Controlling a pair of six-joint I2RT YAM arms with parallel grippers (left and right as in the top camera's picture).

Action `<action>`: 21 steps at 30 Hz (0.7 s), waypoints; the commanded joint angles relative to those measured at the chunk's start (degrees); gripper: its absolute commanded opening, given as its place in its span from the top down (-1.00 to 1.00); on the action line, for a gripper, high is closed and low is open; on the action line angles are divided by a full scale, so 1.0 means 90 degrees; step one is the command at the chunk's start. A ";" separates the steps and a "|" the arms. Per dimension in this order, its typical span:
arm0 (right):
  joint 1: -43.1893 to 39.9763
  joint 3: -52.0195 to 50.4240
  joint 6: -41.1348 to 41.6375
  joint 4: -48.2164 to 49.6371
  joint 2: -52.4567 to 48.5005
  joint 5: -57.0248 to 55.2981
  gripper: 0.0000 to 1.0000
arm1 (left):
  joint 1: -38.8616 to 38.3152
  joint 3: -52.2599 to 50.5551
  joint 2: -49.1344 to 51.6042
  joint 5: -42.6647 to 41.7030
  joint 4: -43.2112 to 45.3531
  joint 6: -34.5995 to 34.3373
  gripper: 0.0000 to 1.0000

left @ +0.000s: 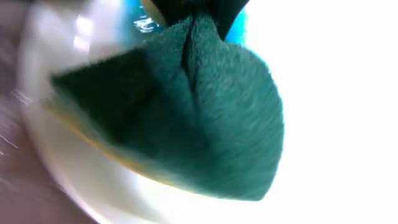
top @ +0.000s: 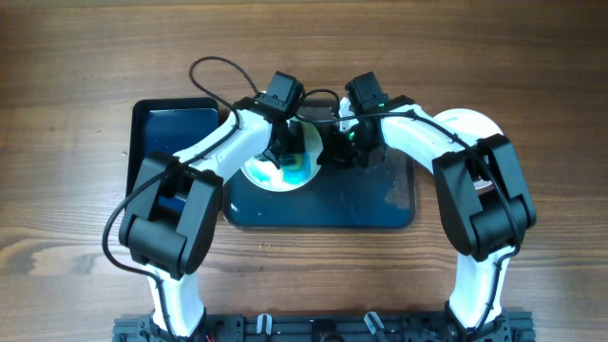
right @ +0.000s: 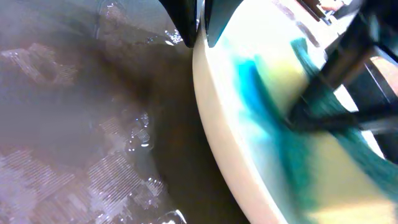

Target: Clean dirty plates on tray and stack at the side

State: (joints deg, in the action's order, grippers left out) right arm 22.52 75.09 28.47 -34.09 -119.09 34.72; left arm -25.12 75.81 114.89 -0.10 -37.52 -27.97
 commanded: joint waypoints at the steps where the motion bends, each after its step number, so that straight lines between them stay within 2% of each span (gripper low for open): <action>1: 0.0032 -0.0083 -0.0100 -0.0136 -0.0163 0.0032 0.91 | 0.0240 0.0061 0.0063 0.2416 -0.0495 -0.0852 0.92; 9: 0.0032 -0.0083 -0.0100 -0.0121 -0.0160 0.0007 0.92 | 0.0253 0.0996 -0.0413 0.2246 -0.1615 -0.0843 0.92; 16: 0.0032 -0.0083 -0.0163 -0.0318 0.0172 -0.0440 0.91 | 0.0622 0.1586 -0.0942 0.0964 -0.2334 -0.0204 0.92; 21: 0.0034 -0.0083 -0.0408 -0.0831 0.1071 -0.1928 0.91 | 0.1282 0.1583 -0.0991 -0.0549 -0.2409 0.0095 0.92</action>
State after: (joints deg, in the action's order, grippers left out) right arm 22.85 74.76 27.22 -39.44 -116.71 28.77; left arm -17.63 89.38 106.63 6.35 -59.02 -30.68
